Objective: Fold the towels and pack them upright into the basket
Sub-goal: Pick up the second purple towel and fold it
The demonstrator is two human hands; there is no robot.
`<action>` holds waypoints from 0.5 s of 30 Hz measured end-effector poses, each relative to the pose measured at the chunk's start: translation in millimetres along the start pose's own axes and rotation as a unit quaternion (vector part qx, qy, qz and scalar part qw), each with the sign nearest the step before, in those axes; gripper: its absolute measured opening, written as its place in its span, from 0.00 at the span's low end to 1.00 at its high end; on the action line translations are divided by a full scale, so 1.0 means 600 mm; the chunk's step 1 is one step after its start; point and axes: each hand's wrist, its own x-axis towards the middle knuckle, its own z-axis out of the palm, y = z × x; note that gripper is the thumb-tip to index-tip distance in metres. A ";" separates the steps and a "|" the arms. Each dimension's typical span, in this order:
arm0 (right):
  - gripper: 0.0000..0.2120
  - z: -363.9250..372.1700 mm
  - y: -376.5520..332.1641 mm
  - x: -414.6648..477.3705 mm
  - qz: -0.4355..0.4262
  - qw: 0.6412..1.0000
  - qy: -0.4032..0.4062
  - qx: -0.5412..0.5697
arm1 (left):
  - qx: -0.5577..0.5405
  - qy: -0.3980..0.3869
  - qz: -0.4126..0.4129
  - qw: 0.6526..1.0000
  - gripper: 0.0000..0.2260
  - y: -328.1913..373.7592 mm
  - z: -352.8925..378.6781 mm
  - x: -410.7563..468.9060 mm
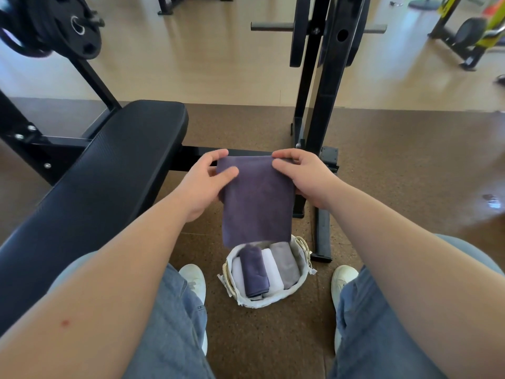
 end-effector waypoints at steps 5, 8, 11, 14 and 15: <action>0.30 -0.010 0.004 0.000 -0.032 0.999 -0.036 -0.016 | -0.016 -0.017 0.006 1.000 0.22 0.004 -0.004 -0.004; 0.32 -0.015 0.003 0.002 -0.025 0.998 -0.049 0.021 | -0.027 -0.005 -0.001 1.000 0.20 0.007 -0.004 0.001; 0.38 -0.022 0.005 0.003 -0.024 0.996 -0.073 -0.051 | 0.016 -0.030 0.011 0.999 0.26 -0.002 -0.012 0.003; 0.40 -0.025 0.008 0.004 -0.036 0.985 -0.075 -0.154 | 0.141 -0.049 0.027 0.988 0.36 -0.005 -0.015 -0.001; 0.39 -0.024 0.010 0.005 -0.042 0.981 -0.073 -0.177 | 0.180 -0.049 0.029 0.982 0.38 -0.005 -0.012 -0.003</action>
